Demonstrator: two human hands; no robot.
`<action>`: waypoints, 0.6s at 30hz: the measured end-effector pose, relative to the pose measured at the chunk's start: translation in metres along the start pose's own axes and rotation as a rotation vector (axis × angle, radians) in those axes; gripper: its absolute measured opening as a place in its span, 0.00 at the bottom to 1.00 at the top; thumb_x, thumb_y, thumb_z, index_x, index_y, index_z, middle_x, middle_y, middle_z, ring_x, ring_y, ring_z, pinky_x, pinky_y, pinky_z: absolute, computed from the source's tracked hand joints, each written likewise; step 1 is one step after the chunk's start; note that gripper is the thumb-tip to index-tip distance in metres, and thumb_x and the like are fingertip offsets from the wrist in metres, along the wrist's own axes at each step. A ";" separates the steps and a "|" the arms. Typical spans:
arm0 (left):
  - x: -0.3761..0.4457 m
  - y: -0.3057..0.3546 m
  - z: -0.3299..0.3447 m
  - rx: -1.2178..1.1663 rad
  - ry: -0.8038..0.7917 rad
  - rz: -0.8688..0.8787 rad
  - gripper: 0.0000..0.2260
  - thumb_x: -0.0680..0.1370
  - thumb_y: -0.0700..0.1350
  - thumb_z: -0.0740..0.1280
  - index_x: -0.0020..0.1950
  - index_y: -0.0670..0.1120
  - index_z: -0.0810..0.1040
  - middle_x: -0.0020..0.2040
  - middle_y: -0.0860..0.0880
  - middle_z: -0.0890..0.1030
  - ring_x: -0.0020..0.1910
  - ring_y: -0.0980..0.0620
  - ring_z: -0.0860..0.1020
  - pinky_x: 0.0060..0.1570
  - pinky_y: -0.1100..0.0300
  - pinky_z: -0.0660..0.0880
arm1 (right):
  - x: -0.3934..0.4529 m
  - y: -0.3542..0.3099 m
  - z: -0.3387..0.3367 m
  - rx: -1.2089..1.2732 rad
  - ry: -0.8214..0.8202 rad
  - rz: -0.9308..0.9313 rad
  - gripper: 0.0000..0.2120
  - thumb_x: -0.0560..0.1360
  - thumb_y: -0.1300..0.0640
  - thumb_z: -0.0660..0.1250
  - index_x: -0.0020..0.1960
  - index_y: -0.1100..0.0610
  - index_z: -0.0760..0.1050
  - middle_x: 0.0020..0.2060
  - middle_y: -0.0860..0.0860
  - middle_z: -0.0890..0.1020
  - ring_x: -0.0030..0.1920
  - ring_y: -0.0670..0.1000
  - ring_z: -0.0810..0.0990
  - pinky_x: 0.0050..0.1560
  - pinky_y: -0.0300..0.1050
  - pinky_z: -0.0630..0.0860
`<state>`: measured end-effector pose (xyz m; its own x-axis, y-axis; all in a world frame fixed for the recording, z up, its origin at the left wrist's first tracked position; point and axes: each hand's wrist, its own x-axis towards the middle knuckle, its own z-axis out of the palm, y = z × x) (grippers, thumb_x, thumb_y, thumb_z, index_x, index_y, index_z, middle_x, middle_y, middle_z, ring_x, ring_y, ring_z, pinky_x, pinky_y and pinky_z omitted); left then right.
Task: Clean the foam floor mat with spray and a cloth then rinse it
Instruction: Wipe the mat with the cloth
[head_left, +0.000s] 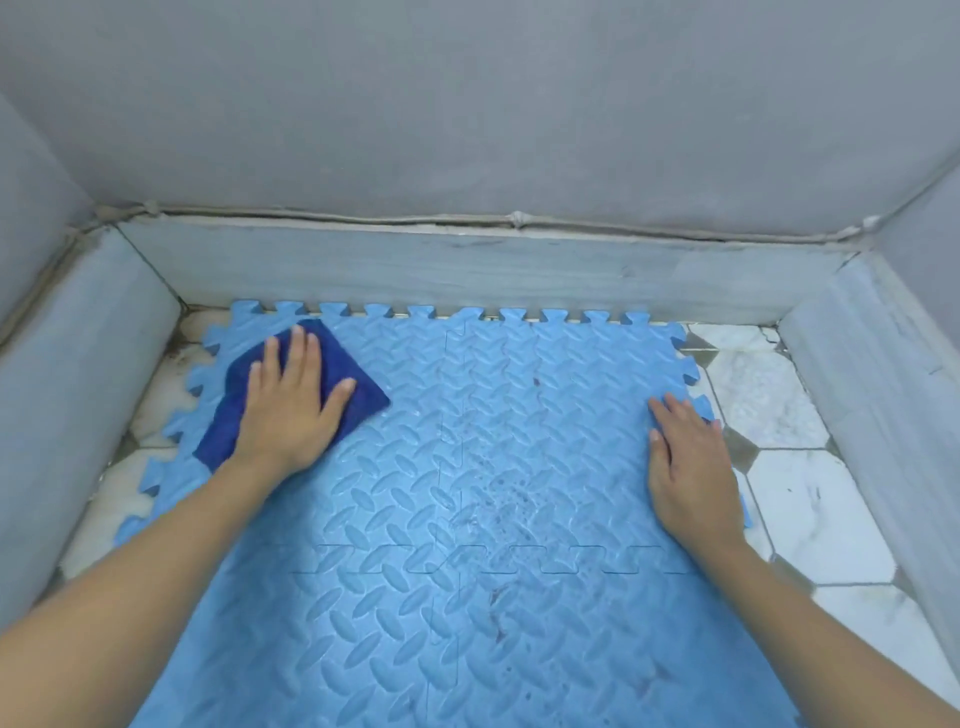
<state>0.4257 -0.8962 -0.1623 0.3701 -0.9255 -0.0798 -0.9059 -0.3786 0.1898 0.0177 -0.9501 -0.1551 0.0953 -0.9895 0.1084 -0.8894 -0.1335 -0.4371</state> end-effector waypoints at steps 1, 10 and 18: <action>0.010 -0.011 -0.003 0.000 -0.013 -0.154 0.36 0.78 0.65 0.43 0.79 0.43 0.48 0.79 0.45 0.46 0.77 0.41 0.44 0.74 0.44 0.45 | 0.000 0.000 0.001 -0.028 0.009 -0.016 0.24 0.79 0.54 0.51 0.71 0.59 0.71 0.72 0.56 0.71 0.75 0.57 0.64 0.76 0.56 0.50; -0.061 0.071 0.006 0.016 -0.157 0.442 0.33 0.78 0.65 0.38 0.79 0.49 0.44 0.79 0.54 0.41 0.77 0.51 0.36 0.75 0.50 0.41 | 0.005 0.005 0.006 -0.012 0.011 -0.029 0.25 0.78 0.52 0.51 0.70 0.61 0.71 0.71 0.59 0.71 0.73 0.60 0.66 0.75 0.58 0.57; 0.028 0.014 -0.001 0.017 -0.007 -0.017 0.27 0.80 0.62 0.47 0.78 0.59 0.48 0.79 0.53 0.43 0.77 0.48 0.39 0.73 0.44 0.36 | 0.011 0.014 0.013 -0.056 0.009 -0.062 0.29 0.77 0.47 0.48 0.69 0.63 0.71 0.69 0.62 0.72 0.71 0.64 0.67 0.74 0.62 0.60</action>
<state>0.4241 -0.9273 -0.1606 0.3841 -0.9189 -0.0902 -0.9028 -0.3943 0.1718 0.0118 -0.9633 -0.1714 0.1475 -0.9788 0.1423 -0.9053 -0.1915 -0.3791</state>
